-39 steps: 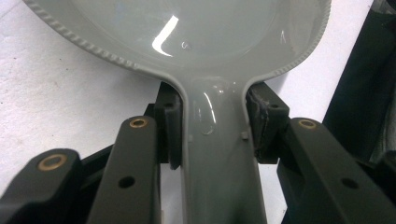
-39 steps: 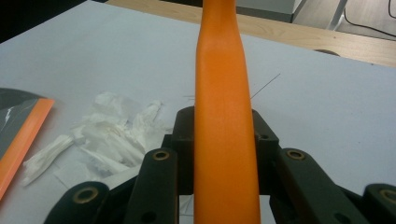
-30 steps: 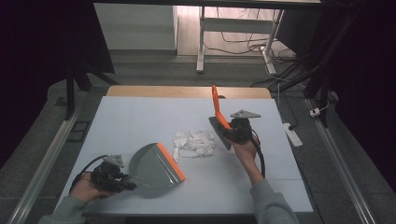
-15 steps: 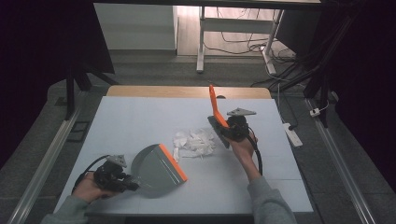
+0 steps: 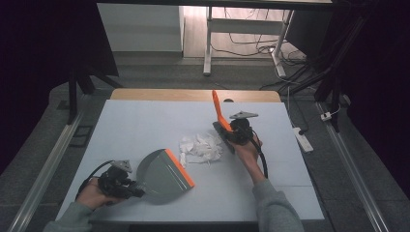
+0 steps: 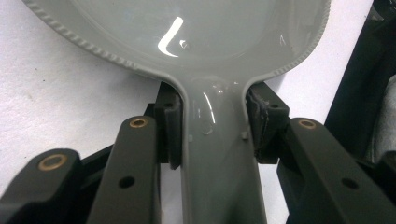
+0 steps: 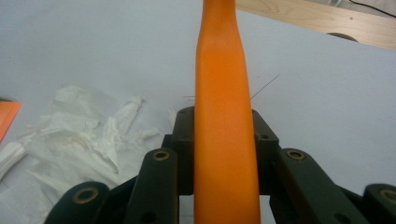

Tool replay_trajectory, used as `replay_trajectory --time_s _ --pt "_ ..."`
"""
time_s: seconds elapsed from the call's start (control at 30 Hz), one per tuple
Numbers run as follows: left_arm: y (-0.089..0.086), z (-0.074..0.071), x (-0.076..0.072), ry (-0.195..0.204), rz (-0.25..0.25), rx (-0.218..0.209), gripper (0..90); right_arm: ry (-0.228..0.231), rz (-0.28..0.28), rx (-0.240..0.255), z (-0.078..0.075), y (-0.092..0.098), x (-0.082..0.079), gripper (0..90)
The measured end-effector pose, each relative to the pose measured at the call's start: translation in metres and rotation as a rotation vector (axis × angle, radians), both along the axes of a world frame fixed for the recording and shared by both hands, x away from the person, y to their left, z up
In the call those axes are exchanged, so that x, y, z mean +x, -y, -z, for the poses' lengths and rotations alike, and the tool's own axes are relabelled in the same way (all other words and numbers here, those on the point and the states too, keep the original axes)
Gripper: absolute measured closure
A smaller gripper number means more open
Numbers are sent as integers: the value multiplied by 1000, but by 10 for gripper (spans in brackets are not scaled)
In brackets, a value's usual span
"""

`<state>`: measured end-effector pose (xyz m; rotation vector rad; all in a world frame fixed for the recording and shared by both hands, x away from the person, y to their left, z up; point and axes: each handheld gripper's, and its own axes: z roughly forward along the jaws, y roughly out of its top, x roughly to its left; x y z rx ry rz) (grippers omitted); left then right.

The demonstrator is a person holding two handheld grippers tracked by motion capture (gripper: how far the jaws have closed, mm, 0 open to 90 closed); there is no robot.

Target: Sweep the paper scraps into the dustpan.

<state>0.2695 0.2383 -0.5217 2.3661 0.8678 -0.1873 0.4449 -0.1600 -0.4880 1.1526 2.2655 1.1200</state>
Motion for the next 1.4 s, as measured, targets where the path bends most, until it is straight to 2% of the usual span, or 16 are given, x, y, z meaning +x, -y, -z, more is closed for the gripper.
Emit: replay_trajectory --time_s 0.27,0.37,0.57,0.93,1.1,1.4 --pt "3 2 2 -8 7 -7 612 -24 -18 -53 5 -20 5 703" --pt "4 2 3 -11 9 -10 612 -33 -24 -59 7 -26 6 704" --pt "5 2 4 -12 10 -11 612 -41 -44 -48 8 -35 3 704" --pt "6 3 5 -17 4 -15 611 -62 -100 -14 10 -53 -10 703" --pt "6 3 5 -18 3 -15 612 -67 -121 -15 10 -62 -16 703" --pt "6 3 5 -17 3 -15 611 -78 -196 -10 10 -80 -30 703"
